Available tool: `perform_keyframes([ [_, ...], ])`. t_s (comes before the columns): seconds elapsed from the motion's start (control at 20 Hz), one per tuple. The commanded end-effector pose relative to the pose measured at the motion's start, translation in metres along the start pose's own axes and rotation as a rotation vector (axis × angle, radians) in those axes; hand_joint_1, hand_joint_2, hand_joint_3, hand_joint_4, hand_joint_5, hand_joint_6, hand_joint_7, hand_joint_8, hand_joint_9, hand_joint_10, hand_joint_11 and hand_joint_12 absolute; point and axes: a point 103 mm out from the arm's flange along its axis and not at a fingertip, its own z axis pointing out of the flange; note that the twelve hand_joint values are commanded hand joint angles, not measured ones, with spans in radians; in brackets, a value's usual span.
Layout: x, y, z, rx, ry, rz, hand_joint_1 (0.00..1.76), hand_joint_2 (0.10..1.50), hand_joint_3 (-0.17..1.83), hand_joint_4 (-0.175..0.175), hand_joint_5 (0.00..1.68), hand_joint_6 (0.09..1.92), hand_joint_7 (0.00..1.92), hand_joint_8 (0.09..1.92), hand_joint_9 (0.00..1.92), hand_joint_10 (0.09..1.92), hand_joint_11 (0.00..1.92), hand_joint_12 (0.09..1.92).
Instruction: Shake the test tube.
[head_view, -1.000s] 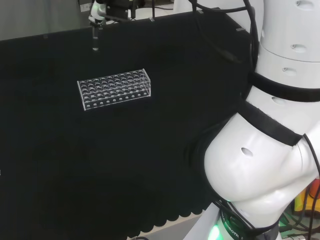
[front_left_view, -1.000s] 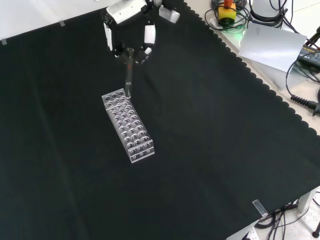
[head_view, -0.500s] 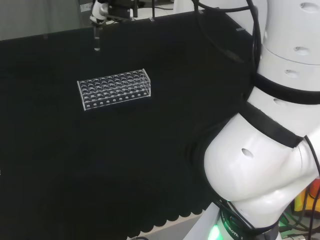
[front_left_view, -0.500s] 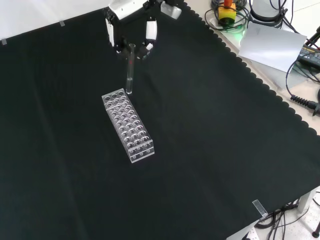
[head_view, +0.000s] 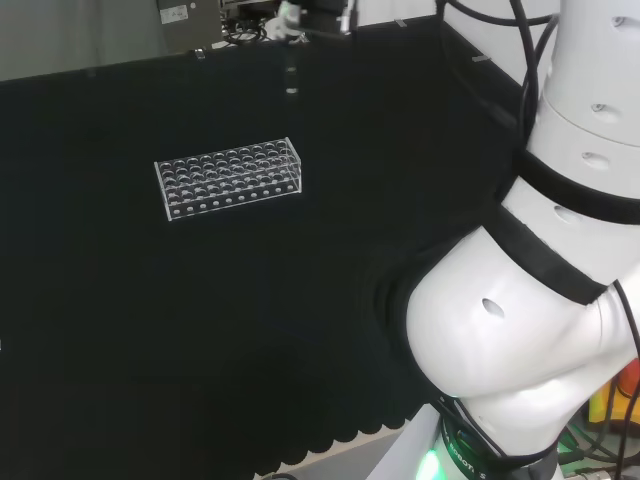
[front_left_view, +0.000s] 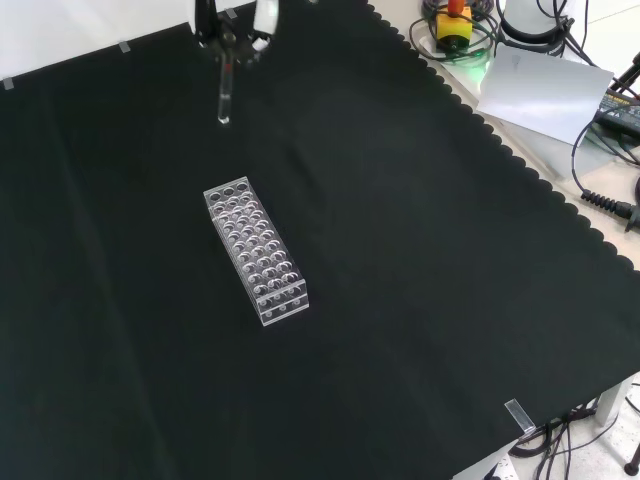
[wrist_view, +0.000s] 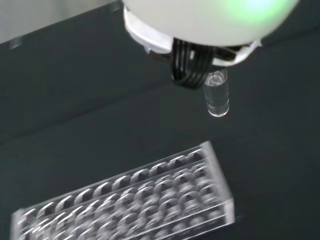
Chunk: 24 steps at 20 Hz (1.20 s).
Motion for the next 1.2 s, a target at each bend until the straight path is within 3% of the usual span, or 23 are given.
perform_keyframes([
  [0.05, -0.048, 0.001, -0.018, -0.058, -0.041, 0.083, 1.44, 0.55, 0.78, -0.175, 1.29, 0.63, 1.36, 0.67, 1.33, 0.63, 1.25, 0.87],
  [0.25, -0.051, 0.001, -0.018, -0.045, -0.042, 0.062, 1.44, 0.55, 0.78, -0.175, 1.29, 0.63, 1.36, 0.67, 1.33, 0.63, 1.25, 0.87],
  [0.55, -0.006, 0.001, -0.001, -0.017, -0.055, -0.003, 1.44, 0.55, 0.78, -0.175, 1.29, 0.63, 1.36, 0.67, 1.33, 0.63, 1.25, 0.87],
  [1.0, 0.097, -0.015, 0.029, 0.058, -0.052, -0.194, 1.44, 0.55, 0.78, -0.175, 1.29, 0.63, 1.36, 0.68, 1.33, 0.63, 1.24, 0.87],
  [1.2, 0.127, -0.025, 0.035, 0.091, -0.037, -0.291, 1.44, 0.55, 0.78, -0.175, 1.29, 0.63, 1.35, 0.68, 1.33, 0.63, 1.24, 0.87],
])
